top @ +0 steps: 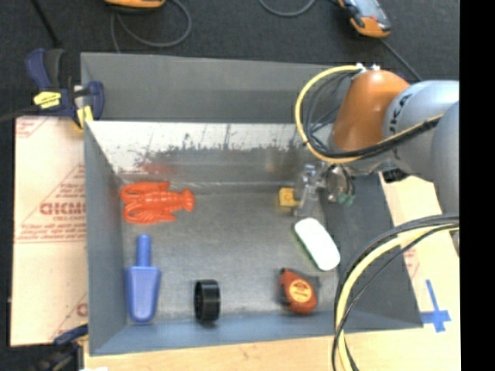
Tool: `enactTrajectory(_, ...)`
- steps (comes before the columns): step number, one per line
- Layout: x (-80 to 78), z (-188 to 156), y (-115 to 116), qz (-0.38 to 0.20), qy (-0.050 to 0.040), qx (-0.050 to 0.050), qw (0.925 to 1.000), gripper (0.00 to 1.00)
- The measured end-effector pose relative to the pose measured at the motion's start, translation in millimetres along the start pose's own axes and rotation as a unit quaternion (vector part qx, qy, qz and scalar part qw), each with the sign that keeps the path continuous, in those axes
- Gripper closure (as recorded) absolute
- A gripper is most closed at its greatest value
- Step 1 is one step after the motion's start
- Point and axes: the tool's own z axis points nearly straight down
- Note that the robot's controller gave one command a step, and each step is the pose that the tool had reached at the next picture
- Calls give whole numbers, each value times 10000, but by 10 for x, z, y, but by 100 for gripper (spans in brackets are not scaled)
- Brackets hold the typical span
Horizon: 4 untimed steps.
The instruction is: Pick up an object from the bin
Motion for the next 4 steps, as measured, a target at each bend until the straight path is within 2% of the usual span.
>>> enactTrajectory(1, 0, 0, 0, -6, 0, 2, 10000, 100)
enactTrajectory(2, 263, -302, -75, 37, 106, 11, 9999, 100)
enactTrajectory(3, 307, -422, -71, 65, 97, 14, 9999, 100)
enactTrajectory(4, 615, -790, 292, 167, 92, 2, 9998, 0)
